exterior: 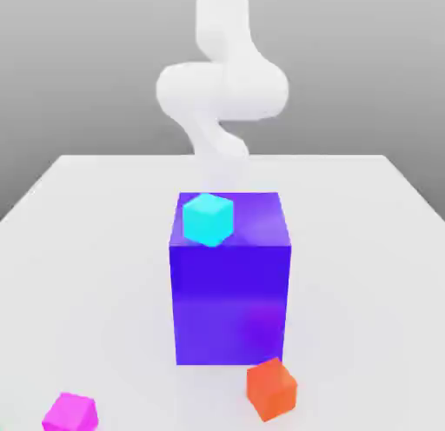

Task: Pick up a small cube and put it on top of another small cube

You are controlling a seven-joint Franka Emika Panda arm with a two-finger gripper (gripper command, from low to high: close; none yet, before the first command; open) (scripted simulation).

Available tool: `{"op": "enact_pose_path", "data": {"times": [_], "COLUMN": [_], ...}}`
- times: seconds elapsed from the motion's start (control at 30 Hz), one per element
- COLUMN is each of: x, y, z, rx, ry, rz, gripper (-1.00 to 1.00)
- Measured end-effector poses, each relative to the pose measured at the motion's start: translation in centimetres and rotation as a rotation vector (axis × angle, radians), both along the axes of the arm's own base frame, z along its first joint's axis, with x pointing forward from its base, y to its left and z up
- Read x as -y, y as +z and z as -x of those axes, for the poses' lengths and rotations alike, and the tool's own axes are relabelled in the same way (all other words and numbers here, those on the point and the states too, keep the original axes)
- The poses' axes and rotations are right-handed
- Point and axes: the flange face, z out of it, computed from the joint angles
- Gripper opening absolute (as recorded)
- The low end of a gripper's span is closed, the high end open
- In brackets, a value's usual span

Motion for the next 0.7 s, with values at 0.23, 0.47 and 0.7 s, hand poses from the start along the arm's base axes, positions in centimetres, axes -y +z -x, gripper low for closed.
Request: {"op": "enact_pose_path", "data": {"times": [0.23, 0.47, 0.7], "x": [4.0, 8.3, 13.0], "y": [-9.8, -21.0, -33.2], "z": [-7.9, -12.7, -14.3], "rx": [-0.177, -0.347, -0.514], "ry": [-0.028, -0.075, -0.143], "rz": [-0.047, -0.078, -0.093], "gripper": [0.0, 0.0, 0.0]}}
